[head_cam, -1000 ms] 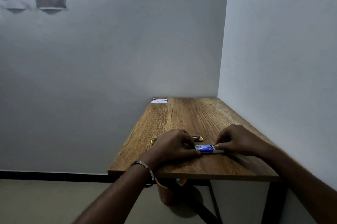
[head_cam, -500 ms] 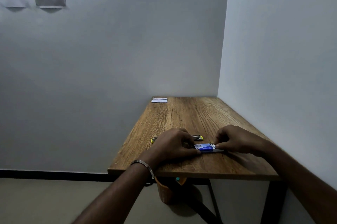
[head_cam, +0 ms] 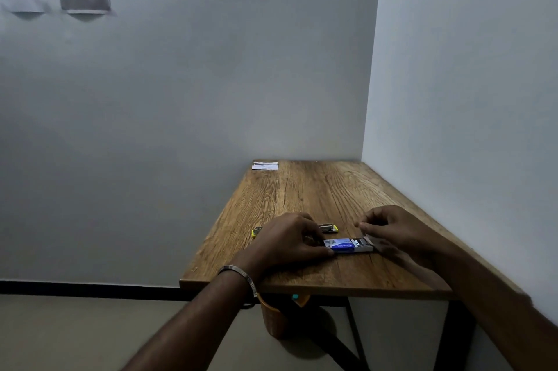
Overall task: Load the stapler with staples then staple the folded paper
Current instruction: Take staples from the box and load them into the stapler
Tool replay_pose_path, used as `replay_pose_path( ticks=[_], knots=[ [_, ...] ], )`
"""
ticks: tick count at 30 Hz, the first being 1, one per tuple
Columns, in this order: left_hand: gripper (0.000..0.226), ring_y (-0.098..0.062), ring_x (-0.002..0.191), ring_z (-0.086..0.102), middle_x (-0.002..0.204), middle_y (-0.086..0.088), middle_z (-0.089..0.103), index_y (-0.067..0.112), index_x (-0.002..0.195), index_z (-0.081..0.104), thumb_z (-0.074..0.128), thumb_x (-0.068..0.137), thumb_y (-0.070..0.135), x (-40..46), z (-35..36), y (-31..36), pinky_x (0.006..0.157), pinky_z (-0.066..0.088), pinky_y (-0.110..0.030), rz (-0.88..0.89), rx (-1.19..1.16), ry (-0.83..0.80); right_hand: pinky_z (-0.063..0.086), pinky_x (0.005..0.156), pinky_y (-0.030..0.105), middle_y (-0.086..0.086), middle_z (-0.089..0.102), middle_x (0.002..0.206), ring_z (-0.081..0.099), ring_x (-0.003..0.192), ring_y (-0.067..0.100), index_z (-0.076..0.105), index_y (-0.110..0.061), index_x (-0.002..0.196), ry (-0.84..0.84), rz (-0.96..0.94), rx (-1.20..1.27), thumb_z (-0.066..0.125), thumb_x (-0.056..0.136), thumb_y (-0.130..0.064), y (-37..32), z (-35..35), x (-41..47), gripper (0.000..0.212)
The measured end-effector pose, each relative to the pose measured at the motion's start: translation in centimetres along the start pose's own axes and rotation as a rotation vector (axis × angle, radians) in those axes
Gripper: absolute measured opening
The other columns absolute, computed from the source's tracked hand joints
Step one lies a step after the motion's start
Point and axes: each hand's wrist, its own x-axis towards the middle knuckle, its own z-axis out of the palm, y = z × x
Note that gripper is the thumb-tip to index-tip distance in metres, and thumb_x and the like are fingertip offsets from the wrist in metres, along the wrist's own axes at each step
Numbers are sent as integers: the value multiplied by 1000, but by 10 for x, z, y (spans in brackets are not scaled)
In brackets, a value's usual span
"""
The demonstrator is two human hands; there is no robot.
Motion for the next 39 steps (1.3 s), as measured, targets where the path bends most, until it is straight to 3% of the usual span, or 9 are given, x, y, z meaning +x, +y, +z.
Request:
replay_pose_path(
  ticks=[4, 8, 12, 16, 21, 25, 30, 33, 39],
  knots=[
    [51, 0, 81, 58, 105, 13, 66, 29, 105, 72, 60, 77, 70, -1, -1, 0, 63, 54, -23, 3, -5, -7, 55, 82, 36, 0, 78, 95, 71, 93, 16, 72, -17, 91, 46, -33, 46, 66, 92, -16, 1, 1, 0, 6],
    [63, 0, 80, 57, 100, 18, 63, 28, 111, 71, 61, 72, 75, -2, -3, 4, 61, 52, -22, -19, 0, 30, 51, 77, 26, -8, 78, 87, 73, 86, 5, 70, -16, 92, 103, -85, 90, 67, 91, -15, 1, 3, 1, 2],
    [53, -2, 73, 59, 88, 15, 66, 26, 95, 75, 55, 78, 73, -5, -6, 7, 58, 53, -25, -64, -18, 223, 52, 76, 23, -5, 78, 86, 73, 83, 3, 69, -17, 96, 148, -127, 141, 68, 91, -13, 0, 5, 0, 7],
    [37, -7, 55, 53, 67, 8, 59, 20, 72, 68, 54, 94, 47, -7, -8, 7, 49, 49, -29, -208, 46, 522, 49, 61, 18, -9, 78, 87, 69, 75, 0, 71, -29, 102, 136, -147, 111, 67, 93, -19, -3, 7, -1, 14],
    [27, -9, 59, 51, 71, 11, 55, 21, 75, 61, 57, 95, 39, -8, -10, 5, 50, 45, -27, -438, 102, 674, 58, 63, 22, 5, 77, 82, 73, 74, 16, 74, -13, 93, 98, -179, 194, 71, 89, -11, -8, 14, 4, 6],
    [20, -8, 73, 55, 86, 10, 60, 24, 91, 60, 55, 95, 43, -7, -9, 1, 59, 50, -27, -475, 100, 651, 58, 64, 22, 8, 77, 80, 74, 76, 20, 73, -7, 89, 77, -189, 197, 75, 85, -8, -13, 19, 11, 4],
    [31, -6, 87, 57, 99, 11, 65, 27, 101, 64, 49, 95, 54, -5, -5, -7, 71, 50, -28, -481, 52, 422, 60, 71, 24, 1, 78, 81, 75, 79, 12, 77, -13, 81, 55, -171, 135, 79, 78, -4, -21, 29, 22, 10],
    [34, -7, 94, 59, 104, 12, 68, 28, 103, 69, 51, 94, 56, -4, -4, -8, 82, 52, -36, -477, 69, 338, 60, 75, 27, -2, 79, 83, 75, 82, 10, 78, -16, 81, 43, -164, 84, 79, 78, -5, -23, 35, 30, 11],
    [27, -8, 108, 60, 112, 14, 71, 32, 108, 72, 58, 93, 48, -5, -5, -9, 97, 38, -41, -471, 44, 277, 57, 71, 19, -4, 78, 86, 74, 82, 5, 74, -22, 90, 19, -188, 40, 82, 75, -4, -31, 45, 42, 25]
  ],
)
